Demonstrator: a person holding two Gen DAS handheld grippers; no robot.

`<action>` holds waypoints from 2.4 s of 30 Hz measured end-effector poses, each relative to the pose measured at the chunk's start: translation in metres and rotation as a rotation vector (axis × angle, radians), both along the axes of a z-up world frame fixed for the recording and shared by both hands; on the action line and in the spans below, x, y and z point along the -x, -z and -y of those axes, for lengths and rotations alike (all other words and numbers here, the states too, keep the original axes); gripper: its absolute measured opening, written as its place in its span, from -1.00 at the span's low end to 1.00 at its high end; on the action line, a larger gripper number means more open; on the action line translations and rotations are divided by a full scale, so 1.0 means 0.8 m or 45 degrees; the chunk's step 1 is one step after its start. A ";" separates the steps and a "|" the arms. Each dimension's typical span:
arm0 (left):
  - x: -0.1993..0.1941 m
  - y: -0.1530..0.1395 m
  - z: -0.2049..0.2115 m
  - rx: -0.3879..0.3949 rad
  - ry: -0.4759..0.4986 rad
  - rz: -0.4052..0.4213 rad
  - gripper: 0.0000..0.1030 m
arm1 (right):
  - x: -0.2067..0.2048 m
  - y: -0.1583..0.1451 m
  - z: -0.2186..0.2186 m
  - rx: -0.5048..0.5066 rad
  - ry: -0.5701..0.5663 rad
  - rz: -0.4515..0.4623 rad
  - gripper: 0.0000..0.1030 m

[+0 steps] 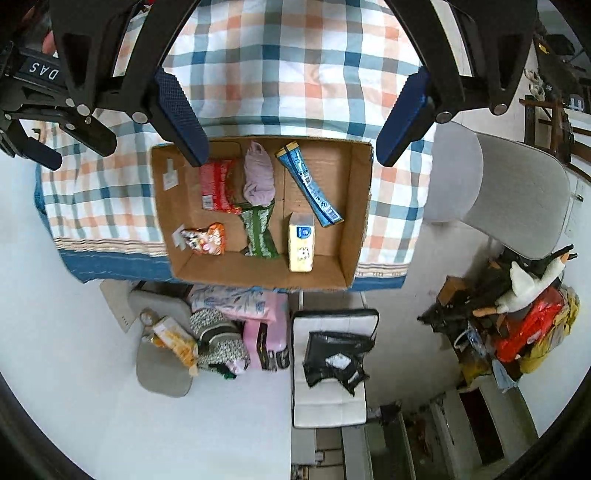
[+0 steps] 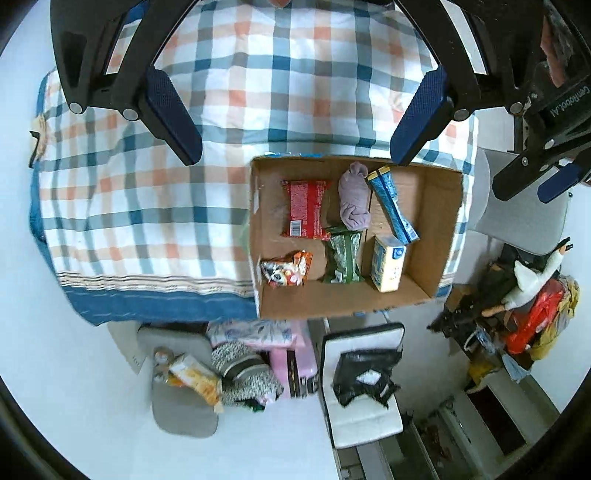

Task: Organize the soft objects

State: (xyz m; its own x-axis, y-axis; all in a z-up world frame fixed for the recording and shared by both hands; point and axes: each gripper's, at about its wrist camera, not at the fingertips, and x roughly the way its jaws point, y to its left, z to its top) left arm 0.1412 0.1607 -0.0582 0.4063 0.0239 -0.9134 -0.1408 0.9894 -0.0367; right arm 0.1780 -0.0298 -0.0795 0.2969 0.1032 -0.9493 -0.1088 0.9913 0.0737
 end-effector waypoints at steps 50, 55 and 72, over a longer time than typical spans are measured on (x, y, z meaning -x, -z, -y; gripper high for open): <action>0.098 -0.114 0.017 -0.047 -0.013 0.191 0.80 | 0.103 -0.165 0.021 0.043 0.020 0.292 1.00; 0.097 -0.114 0.017 -0.045 -0.007 0.189 0.80 | 0.104 -0.164 0.024 0.042 0.027 0.294 1.00; 0.098 -0.115 0.016 -0.037 -0.003 0.187 0.80 | 0.105 -0.163 0.023 0.049 0.028 0.300 1.00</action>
State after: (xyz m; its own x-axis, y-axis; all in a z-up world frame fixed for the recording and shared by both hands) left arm 0.0629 0.1476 0.0338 0.5355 0.0505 -0.8430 -0.1384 0.9900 -0.0286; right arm 0.0939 -0.0485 0.0508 0.5125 0.0593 -0.8567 -0.0966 0.9953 0.0111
